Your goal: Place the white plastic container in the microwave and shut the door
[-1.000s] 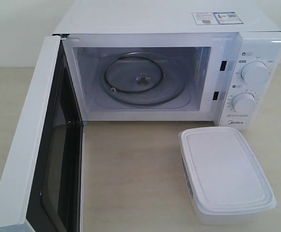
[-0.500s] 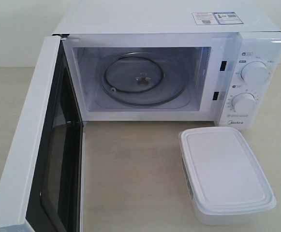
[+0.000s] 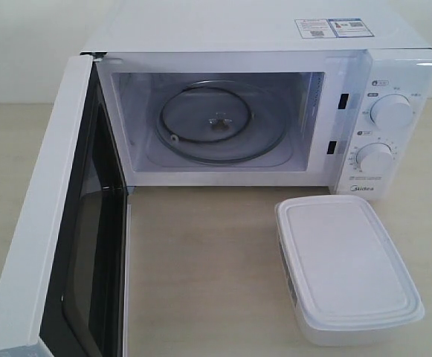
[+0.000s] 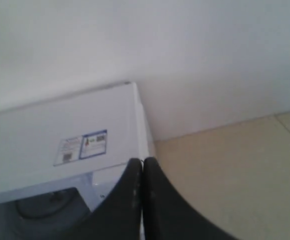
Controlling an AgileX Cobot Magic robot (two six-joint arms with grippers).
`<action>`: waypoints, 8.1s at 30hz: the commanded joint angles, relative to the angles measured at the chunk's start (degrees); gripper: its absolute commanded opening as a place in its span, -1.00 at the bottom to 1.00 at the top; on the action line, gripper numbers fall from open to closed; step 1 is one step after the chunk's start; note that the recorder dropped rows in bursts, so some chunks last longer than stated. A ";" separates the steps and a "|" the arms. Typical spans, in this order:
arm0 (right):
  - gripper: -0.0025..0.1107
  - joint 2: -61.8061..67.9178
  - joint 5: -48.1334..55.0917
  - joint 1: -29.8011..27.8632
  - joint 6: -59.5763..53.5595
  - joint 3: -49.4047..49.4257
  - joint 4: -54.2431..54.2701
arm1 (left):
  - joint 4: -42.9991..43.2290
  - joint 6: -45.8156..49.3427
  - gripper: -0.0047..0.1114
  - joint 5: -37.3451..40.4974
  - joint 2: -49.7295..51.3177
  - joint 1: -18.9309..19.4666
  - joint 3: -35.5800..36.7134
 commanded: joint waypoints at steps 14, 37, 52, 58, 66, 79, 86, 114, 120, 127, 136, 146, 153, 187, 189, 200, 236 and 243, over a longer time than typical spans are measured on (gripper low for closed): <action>-0.96 4.09 5.72 -0.13 0.32 -0.38 -2.63 | 0.04 -0.48 -0.84 -0.29 -0.19 0.11 0.22; -0.96 6.06 9.65 8.43 -7.76 -0.28 1.40 | 0.04 -0.48 -0.84 -0.29 -0.19 0.11 0.22; -0.96 15.67 18.55 8.43 -24.46 -0.28 31.01 | 0.04 -0.48 -0.84 -0.29 -0.19 0.11 0.22; -0.96 16.47 14.65 7.22 -29.79 0.94 45.44 | 0.04 -0.48 -0.84 -0.29 -0.19 0.11 0.22; -0.96 16.22 19.37 -8.33 -43.77 9.30 60.18 | 0.04 -0.48 -0.84 -0.29 -0.19 0.11 0.22; -0.96 17.07 21.02 -17.02 -54.62 23.06 74.32 | 0.04 -0.48 -0.84 -0.29 -0.19 0.11 0.22; -0.96 20.31 14.68 -22.92 -57.63 31.91 73.88 | 0.04 -0.48 -0.84 -0.29 -0.19 0.11 0.22; -0.96 48.45 19.44 -28.22 -67.58 23.44 65.03 | 0.04 -0.48 -0.84 -0.29 -0.19 0.11 0.22; -0.89 53.85 23.70 -28.22 -69.24 19.80 64.78 | 0.04 -0.48 -0.84 -0.29 -0.19 0.11 0.22; -0.23 56.94 23.71 -28.22 -71.75 17.51 63.47 | 0.04 -0.48 -0.84 -0.29 -0.19 0.11 0.22; 0.08 56.93 19.06 -28.12 -75.47 17.51 60.74 | 0.04 -0.48 -0.84 -0.29 -0.19 0.11 0.22; 0.07 57.04 15.71 -28.12 -91.68 20.76 70.52 | 0.04 -0.48 -0.84 -0.29 -0.19 0.11 0.22; 0.07 57.15 13.99 -25.02 -93.21 22.30 70.62 | 0.04 -0.48 -0.84 -0.29 -0.19 0.11 0.22; 0.06 61.20 8.66 -18.25 -89.47 22.01 67.87 | 0.04 -0.48 -0.84 -0.29 -0.19 0.11 0.22; -0.07 61.20 8.79 -18.25 -89.47 22.01 67.87 | 0.04 -0.48 -0.84 -0.29 -0.19 0.11 0.22; -0.96 61.20 10.58 -18.25 -89.60 22.01 67.18 | 0.04 -0.48 -0.84 -0.29 -0.19 0.11 0.22; -0.96 26.32 17.14 -18.25 -81.65 37.93 85.67 | 0.04 -0.48 -0.84 -0.29 -0.19 0.11 0.22; -0.96 15.54 17.00 -18.25 -76.76 42.14 86.39 | 0.04 -0.48 -0.84 -0.29 -0.19 0.11 0.22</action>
